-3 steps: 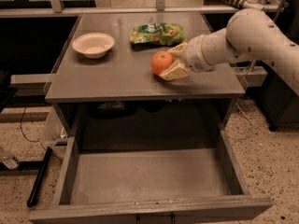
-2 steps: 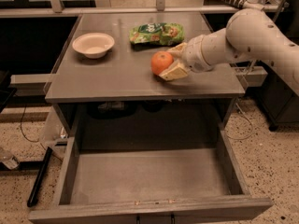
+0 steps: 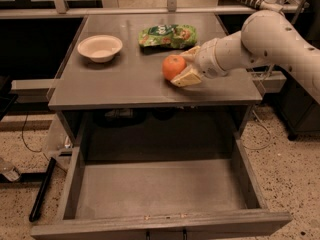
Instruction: Pick orange from top drawer and place on counter
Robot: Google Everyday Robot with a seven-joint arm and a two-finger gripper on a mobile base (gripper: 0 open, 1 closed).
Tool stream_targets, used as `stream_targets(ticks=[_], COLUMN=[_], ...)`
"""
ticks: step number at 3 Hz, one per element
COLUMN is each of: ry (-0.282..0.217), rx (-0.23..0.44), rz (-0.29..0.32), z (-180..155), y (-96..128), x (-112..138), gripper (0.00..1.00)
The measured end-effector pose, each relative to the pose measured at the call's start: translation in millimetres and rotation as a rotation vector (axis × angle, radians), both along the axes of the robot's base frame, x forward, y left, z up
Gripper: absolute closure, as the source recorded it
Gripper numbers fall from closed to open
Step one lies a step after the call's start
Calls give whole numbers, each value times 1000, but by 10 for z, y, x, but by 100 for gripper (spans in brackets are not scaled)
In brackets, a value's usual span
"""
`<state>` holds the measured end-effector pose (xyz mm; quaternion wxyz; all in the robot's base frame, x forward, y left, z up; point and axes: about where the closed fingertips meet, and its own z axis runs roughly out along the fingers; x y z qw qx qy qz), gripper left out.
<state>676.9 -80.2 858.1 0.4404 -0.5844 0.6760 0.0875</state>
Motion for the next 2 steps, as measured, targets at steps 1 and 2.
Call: stream_targets(ticks=[1,2], ry=[0,0], rx=[0,0], rz=[0,0], z=[0,0], y=[0,1], x=[0,0], gripper=[0,0])
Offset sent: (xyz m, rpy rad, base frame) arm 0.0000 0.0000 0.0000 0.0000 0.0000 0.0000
